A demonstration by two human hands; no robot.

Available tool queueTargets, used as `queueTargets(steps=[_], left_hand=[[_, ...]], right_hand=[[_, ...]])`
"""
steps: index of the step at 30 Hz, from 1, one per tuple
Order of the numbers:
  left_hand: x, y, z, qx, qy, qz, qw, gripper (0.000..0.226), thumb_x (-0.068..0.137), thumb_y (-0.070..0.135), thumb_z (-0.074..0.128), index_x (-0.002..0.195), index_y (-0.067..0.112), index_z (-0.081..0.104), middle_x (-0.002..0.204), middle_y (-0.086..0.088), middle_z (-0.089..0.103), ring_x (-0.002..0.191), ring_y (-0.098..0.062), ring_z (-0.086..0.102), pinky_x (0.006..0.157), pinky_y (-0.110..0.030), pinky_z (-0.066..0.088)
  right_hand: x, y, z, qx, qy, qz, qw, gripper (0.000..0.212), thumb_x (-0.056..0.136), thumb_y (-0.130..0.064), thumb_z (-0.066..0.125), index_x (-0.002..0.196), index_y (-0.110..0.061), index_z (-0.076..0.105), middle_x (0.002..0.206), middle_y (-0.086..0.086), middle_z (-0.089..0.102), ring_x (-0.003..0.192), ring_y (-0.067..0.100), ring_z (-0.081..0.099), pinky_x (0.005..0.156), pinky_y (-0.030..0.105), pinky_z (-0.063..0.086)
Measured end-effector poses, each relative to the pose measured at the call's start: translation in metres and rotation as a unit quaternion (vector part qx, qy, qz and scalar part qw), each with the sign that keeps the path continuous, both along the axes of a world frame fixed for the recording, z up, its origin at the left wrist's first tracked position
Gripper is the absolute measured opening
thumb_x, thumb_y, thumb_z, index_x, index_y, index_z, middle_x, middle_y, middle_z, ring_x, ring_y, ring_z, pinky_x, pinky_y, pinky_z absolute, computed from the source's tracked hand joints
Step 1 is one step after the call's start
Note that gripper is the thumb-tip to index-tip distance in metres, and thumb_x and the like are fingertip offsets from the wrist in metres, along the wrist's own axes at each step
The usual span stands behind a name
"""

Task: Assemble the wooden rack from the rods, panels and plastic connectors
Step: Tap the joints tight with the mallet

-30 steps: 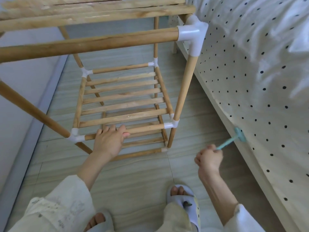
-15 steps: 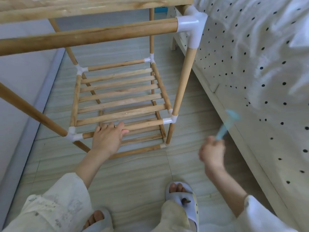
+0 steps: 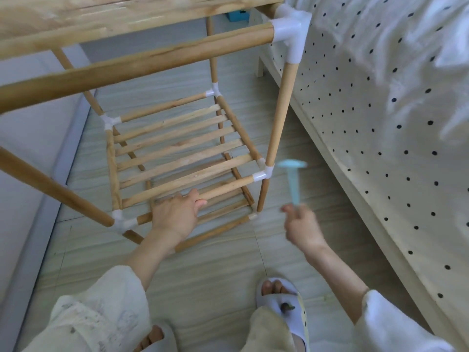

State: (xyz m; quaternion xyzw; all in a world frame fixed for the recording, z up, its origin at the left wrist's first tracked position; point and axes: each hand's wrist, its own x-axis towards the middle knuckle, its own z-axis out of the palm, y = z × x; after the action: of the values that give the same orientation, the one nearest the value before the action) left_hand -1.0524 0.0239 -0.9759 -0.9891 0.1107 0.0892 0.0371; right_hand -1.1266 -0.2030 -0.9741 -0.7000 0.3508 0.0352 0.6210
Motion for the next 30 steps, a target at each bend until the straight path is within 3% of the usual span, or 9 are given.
queueTargets(steps=[2,10,14,16,18,21,24,28,30], left_hand=[[0.001,-0.017,0.001,-0.015,-0.006,0.007,1.000,0.037,0.099,0.046,0.017,0.109,0.021,0.041,0.077,0.001,0.050,0.068,-0.022,0.047,0.059,-0.031,0.033],[-0.005,-0.021,0.002,-0.103,0.048,-0.019,0.993,0.028,0.102,0.028,0.030,0.125,0.014,0.034,0.106,-0.007,0.055,0.070,-0.020,0.044,0.058,-0.033,0.034],[-0.006,0.000,-0.002,-0.063,0.043,-0.023,0.997,0.036,0.100,0.042,0.017,0.122,0.020,0.034,0.085,0.000,0.056,0.070,-0.023,0.055,0.055,-0.032,0.039],[-0.007,0.003,-0.004,-0.032,0.026,-0.019,0.999,0.038,0.099,0.044,0.012,0.117,0.020,0.035,0.080,0.000,0.058,0.069,-0.024,0.057,0.055,-0.031,0.038],[-0.009,-0.005,-0.003,-0.030,0.019,-0.017,0.999,0.037,0.099,0.044,0.013,0.113,0.018,0.035,0.070,0.003,0.051,0.063,-0.022,0.051,0.049,-0.030,0.032],[-0.009,-0.019,-0.001,-0.062,0.024,-0.006,0.998,0.036,0.100,0.042,0.015,0.110,0.015,0.037,0.061,0.004,0.043,0.052,-0.016,0.041,0.042,-0.030,0.022],[-0.006,-0.027,-0.003,-0.093,0.036,0.008,0.995,0.035,0.101,0.040,0.015,0.110,0.015,0.037,0.063,0.003,0.044,0.060,-0.020,0.046,0.046,-0.031,0.027],[-0.006,-0.031,-0.005,-0.103,0.031,0.008,0.994,0.036,0.101,0.040,0.015,0.115,0.013,0.036,0.064,0.003,0.043,0.064,-0.023,0.047,0.050,-0.032,0.029],[-0.006,-0.030,-0.006,-0.103,0.028,0.003,0.994,0.036,0.101,0.040,0.015,0.115,0.014,0.036,0.064,0.003,0.044,0.062,-0.021,0.047,0.048,-0.031,0.028]], right_hand=[[-0.003,0.009,-0.002,0.019,0.013,0.057,0.998,0.019,0.100,-0.011,0.033,0.104,-0.009,0.052,0.058,-0.001,0.036,0.043,0.010,0.032,0.036,0.018,0.028],[0.012,0.005,-0.007,0.056,-0.055,-0.169,0.982,0.030,0.102,-0.024,0.027,0.079,-0.019,0.046,0.058,-0.002,0.036,0.041,0.009,0.032,0.037,0.019,0.026],[0.041,-0.005,-0.007,0.125,-0.150,-0.382,0.903,0.030,0.102,-0.020,0.022,0.078,-0.017,0.039,0.062,0.002,0.036,0.044,0.010,0.036,0.037,0.017,0.031],[0.060,0.005,-0.011,0.140,-0.149,-0.432,0.878,0.020,0.102,-0.018,0.025,0.090,-0.012,0.040,0.074,0.007,0.046,0.057,0.015,0.044,0.052,0.027,0.043],[0.075,0.032,-0.017,0.174,-0.114,-0.366,0.907,0.013,0.101,-0.014,0.027,0.095,-0.011,0.039,0.077,0.010,0.048,0.058,0.017,0.045,0.057,0.032,0.044],[0.084,0.065,-0.017,0.260,-0.113,-0.211,0.936,0.026,0.101,-0.010,0.022,0.080,-0.015,0.036,0.052,-0.002,0.033,0.035,0.007,0.031,0.036,0.017,0.028],[0.092,0.044,-0.021,0.206,-0.155,-0.329,0.908,0.032,0.102,-0.012,0.020,0.073,-0.017,0.032,0.054,0.002,0.032,0.032,0.007,0.033,0.033,0.016,0.026],[0.093,0.037,-0.036,0.161,-0.132,-0.215,0.954,0.031,0.099,-0.009,0.023,0.074,-0.017,0.039,0.060,0.002,0.037,0.046,0.011,0.035,0.043,0.023,0.030],[0.101,0.033,-0.040,0.118,-0.128,-0.274,0.946,0.031,0.100,-0.015,0.025,0.074,-0.020,0.040,0.069,0.005,0.044,0.056,0.016,0.041,0.053,0.028,0.037]])
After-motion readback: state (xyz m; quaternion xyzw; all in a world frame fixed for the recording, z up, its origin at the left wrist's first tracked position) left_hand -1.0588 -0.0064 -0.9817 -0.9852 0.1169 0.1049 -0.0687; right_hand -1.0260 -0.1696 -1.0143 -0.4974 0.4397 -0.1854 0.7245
